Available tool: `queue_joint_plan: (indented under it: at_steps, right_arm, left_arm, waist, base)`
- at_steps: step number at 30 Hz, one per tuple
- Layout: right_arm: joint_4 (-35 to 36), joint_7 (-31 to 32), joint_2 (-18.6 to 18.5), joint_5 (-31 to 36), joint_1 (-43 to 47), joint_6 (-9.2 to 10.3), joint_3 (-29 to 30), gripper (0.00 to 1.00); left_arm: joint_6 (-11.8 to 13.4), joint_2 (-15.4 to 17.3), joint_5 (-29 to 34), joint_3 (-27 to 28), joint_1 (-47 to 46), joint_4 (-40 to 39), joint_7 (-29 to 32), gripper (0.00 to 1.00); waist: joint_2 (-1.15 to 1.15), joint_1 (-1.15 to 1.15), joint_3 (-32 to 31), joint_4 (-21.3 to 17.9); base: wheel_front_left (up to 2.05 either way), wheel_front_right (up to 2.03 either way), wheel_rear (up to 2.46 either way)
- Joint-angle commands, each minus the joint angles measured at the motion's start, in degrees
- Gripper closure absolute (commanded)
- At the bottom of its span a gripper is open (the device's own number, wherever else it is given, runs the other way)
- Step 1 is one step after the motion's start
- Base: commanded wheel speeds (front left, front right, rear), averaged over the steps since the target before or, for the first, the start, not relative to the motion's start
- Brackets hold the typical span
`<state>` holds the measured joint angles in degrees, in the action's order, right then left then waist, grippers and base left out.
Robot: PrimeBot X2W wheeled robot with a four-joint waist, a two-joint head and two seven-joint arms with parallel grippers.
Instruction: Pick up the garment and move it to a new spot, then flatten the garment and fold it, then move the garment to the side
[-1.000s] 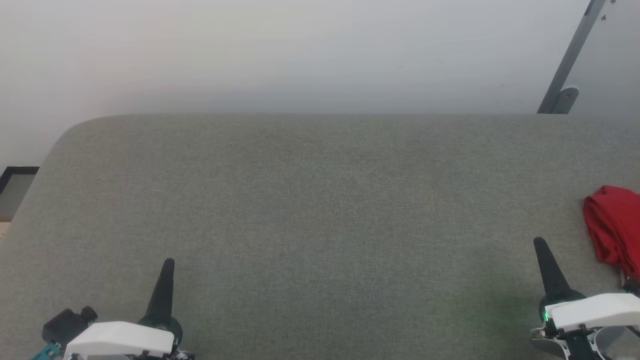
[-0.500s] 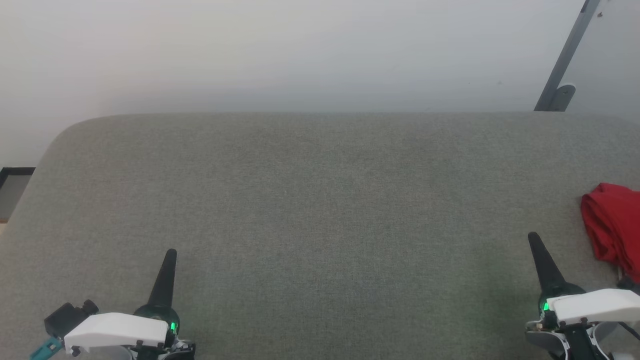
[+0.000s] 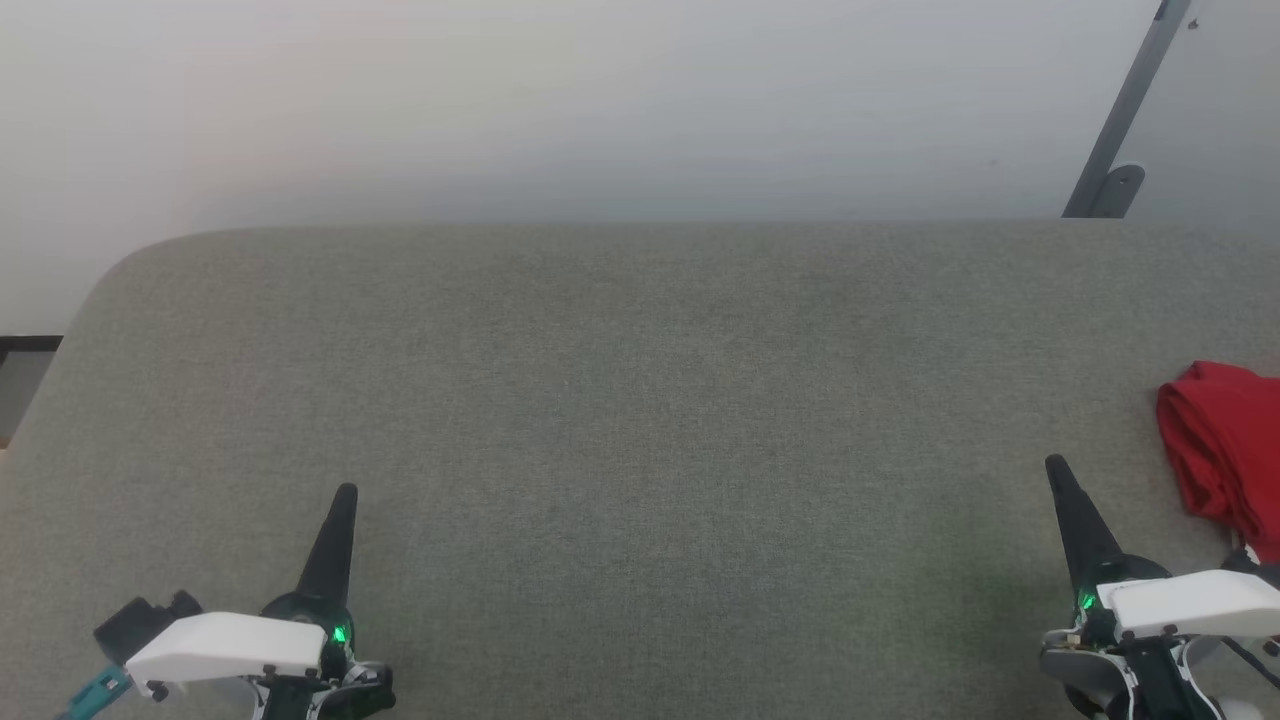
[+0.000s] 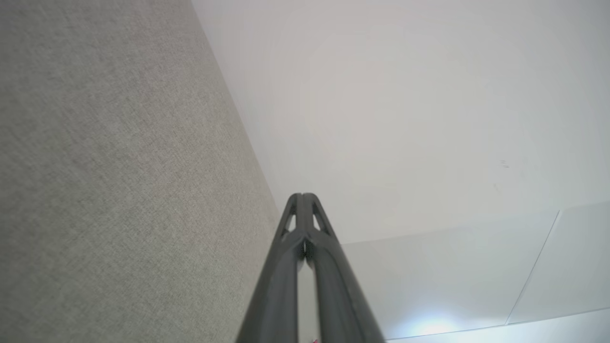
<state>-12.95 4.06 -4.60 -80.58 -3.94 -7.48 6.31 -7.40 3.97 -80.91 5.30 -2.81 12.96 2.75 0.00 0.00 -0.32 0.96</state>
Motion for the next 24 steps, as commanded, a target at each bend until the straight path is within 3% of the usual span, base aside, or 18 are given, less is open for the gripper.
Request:
queue_joint_plan:
  at_steps: [1, 24]
  right_arm:
    - [0.1, 0.4, 0.2, -1.6, -1.1, -0.03, 0.2, 1.00]
    - [-0.9, 2.2, 1.5, -9.9, -2.4, -0.03, 0.2, 1.00]
  left_arm:
    - [-0.1, 0.0, -1.4, 0.3, -1.5, -0.1, 0.5, 1.00]
    - [-0.2, -0.7, -9.8, 0.9, -3.4, 0.9, 3.1, 1.00]
  waist:
    - [0.00, 0.00, 0.0, -0.1]
    - [0.00, 0.00, 0.4, -0.7]
  base:
    - [0.00, 0.00, 0.00]
    - [0.00, 0.00, 0.00]
